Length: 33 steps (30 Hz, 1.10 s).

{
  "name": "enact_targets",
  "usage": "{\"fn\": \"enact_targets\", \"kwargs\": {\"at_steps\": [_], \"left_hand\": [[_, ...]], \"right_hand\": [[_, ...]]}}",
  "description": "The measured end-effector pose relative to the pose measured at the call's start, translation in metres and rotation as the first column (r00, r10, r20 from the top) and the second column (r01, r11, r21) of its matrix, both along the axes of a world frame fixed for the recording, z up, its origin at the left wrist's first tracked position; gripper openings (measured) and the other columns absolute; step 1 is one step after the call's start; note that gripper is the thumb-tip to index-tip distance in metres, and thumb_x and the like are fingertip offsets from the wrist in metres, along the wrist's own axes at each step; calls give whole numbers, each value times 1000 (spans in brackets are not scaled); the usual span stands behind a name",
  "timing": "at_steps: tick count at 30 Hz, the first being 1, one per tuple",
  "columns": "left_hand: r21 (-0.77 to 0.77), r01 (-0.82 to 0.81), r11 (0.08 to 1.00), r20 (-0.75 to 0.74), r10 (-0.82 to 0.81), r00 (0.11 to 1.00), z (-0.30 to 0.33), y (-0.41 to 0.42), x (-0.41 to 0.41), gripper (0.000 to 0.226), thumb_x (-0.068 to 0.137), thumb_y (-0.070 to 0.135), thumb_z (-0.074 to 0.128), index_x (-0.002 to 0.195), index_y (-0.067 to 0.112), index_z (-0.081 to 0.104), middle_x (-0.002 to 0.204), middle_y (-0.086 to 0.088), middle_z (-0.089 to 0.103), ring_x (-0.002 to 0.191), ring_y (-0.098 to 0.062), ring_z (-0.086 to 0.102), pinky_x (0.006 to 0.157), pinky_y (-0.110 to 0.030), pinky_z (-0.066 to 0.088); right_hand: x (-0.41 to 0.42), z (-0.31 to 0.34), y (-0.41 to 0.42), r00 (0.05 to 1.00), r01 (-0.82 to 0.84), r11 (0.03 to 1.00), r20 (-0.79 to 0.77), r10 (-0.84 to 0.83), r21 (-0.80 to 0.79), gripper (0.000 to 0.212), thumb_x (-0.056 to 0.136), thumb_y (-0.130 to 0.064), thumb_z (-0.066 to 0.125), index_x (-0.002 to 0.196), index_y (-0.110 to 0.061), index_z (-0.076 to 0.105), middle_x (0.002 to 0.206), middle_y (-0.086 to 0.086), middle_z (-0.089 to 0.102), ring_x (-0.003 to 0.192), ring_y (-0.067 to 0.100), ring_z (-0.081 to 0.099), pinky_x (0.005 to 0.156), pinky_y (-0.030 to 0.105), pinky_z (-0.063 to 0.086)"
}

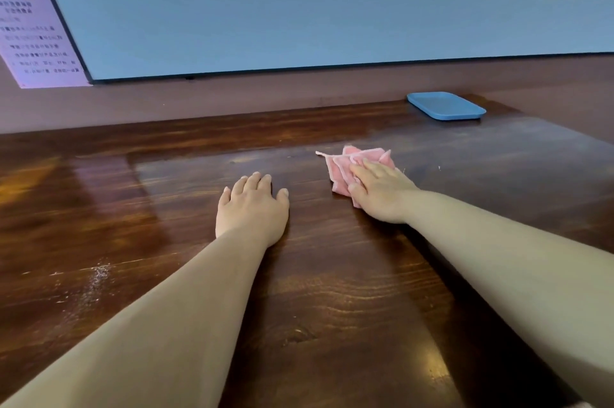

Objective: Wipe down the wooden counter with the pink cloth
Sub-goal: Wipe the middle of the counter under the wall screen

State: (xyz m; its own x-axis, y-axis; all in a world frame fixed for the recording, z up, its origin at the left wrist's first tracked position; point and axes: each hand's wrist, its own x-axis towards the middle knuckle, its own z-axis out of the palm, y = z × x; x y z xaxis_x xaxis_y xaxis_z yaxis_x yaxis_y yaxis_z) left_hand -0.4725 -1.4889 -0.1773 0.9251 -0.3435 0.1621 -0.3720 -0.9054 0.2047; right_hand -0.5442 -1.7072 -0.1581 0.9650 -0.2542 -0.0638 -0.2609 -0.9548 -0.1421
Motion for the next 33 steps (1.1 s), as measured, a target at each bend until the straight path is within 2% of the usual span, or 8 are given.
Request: {"fn": "enact_targets", "kwargs": {"at_steps": [3,10,17,22,29,33], "left_hand": [[-1,1,1000,-2,-1,1000,-1,0,2,61,99,52,20,153,24,23,161,6,16,148,-16,9,120,-40,5],[4,-1,1000,-11,1,1000,2,0,-1,61,99,52,19,153,24,22,161,6,15,148,-15,8,120,-40,5],[16,-6,1000,-10,7,1000,-1,1,1,61,99,52,18,153,24,22,161,5,15,148,-16,8,120,-41,5],[15,-2,1000,-13,2,1000,2,0,0,61,99,51,19,153,24,22,161,5,15,148,-16,8,120,-41,6],[13,2,1000,-14,-2,1000,2,0,-2,60,99,50,20,153,22,22,161,5,15,148,-16,8,120,-41,5],[18,3,1000,-11,-3,1000,4,-2,-2,60,99,50,20,153,22,23,161,5,16,148,-16,9,120,-41,5]], "right_hand": [[-24,-11,-4,997,-82,997,17,81,8,62,105,-44,20,162,-24,11,170,-5,3,156,12,-2,126,34,1],[1,4,-2,999,53,999,6,-53,-10,60,107,-40,16,163,-21,8,170,-4,2,156,16,-3,126,39,2],[-30,-13,-3,995,-88,996,44,88,5,60,106,-42,20,162,-22,14,170,-5,6,155,11,1,123,30,0],[0,0,1,1000,12,1000,13,-12,-4,60,106,-39,20,162,-21,11,170,-4,5,156,18,-2,126,41,4],[-34,-14,8,991,-133,991,24,134,-33,62,105,-45,21,162,-23,11,170,-6,1,155,9,-4,123,29,-6],[-9,-2,14,999,-53,998,0,53,-26,60,106,-41,18,163,-22,9,170,-4,2,155,11,-3,126,37,0]]}}
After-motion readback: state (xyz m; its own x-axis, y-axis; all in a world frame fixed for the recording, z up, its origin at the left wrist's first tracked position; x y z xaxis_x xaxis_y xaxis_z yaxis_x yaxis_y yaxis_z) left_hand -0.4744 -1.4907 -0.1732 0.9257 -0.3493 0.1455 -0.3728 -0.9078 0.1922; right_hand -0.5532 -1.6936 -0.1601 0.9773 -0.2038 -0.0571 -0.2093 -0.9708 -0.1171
